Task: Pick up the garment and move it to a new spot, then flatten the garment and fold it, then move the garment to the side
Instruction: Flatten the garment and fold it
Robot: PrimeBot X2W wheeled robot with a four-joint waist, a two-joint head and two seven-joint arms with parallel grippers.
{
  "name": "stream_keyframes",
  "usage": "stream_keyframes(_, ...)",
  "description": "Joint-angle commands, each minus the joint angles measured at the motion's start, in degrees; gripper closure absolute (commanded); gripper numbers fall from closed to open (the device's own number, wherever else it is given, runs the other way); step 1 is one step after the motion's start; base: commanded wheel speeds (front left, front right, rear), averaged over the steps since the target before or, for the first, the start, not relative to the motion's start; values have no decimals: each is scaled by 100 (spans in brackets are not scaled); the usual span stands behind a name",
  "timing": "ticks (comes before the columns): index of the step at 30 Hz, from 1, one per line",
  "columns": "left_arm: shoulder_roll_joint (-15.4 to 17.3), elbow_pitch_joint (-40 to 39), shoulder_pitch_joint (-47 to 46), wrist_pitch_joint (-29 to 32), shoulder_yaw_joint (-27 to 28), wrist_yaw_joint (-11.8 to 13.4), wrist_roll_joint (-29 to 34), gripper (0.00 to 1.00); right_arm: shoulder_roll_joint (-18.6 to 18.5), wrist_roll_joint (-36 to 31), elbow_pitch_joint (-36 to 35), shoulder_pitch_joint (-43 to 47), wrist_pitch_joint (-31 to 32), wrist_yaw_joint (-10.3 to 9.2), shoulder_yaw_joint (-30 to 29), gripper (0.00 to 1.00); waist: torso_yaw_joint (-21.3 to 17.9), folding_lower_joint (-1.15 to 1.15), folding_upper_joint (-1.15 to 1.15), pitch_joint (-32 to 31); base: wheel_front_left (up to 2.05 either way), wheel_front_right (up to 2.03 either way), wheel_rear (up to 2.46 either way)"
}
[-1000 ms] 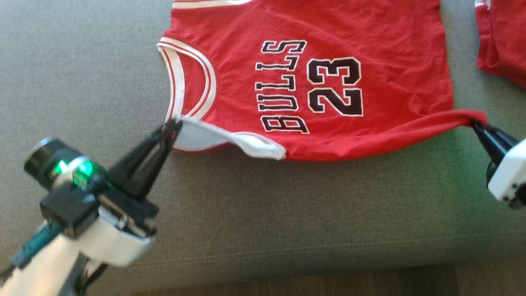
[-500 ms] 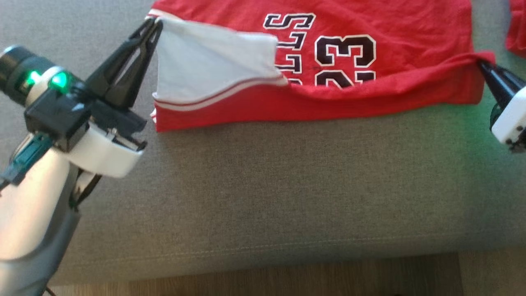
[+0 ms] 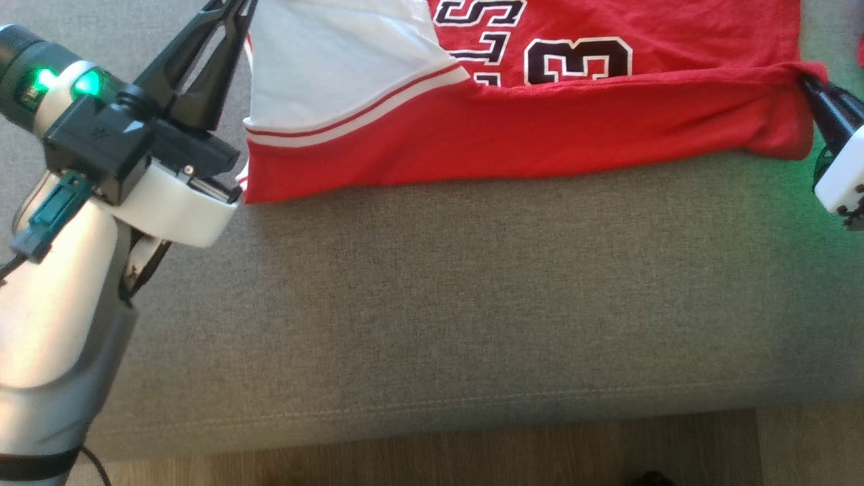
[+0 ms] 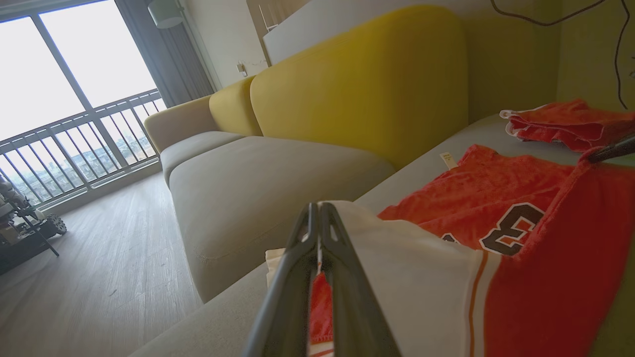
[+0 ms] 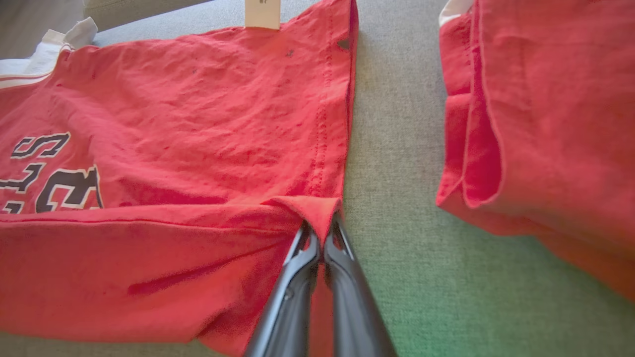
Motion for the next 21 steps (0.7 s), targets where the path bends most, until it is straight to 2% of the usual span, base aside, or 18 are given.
stream_keyframes(1, 163, -142, -173, -27, 238, 9, -34, 61, -57, -6, -166, -45, -45, -1, 66, 0, -9, -1, 0, -55, 0, 0, 0)
stream_keyframes(2, 140, -121, -144, -27, 233, 9, -50, 9, -44, -5, -155, -21, -67, -1, 91, 0, -13, -1, 0, -93, 0, 0, 0)
stream_keyframes(3, 89, -66, -50, -27, 245, 9, -92, 0, -21, -15, -188, 47, -194, -1, 119, 0, -23, -1, 0, -189, 0, 0, 0)
stream_keyframes(8, -128, -161, 447, -27, 547, 45, -165, 0, 121, 17, -610, 392, -769, -1, 132, 0, -67, -1, 0, -481, 0, 0, 0)
stream_keyframes(14, -564, -74, 1668, -8, 970, 420, -643, 0, 388, 31, -1281, 1346, -1113, -1, 234, 0, -144, -1, 0, -937, 0, 0, 0)
stream_keyframes(18, -818, 208, 2369, 443, 975, 651, -1044, 0, 638, 69, -1611, 1881, -1201, -1, 294, 0, -215, -1, 0, -1174, 0, 0, 0)
stream_keyframes(21, -916, 328, 2650, 783, 927, 726, -1239, 0, 780, 68, -1722, 2086, -1253, -1, 312, 0, -265, -1, 0, -1262, 0, 0, 0)
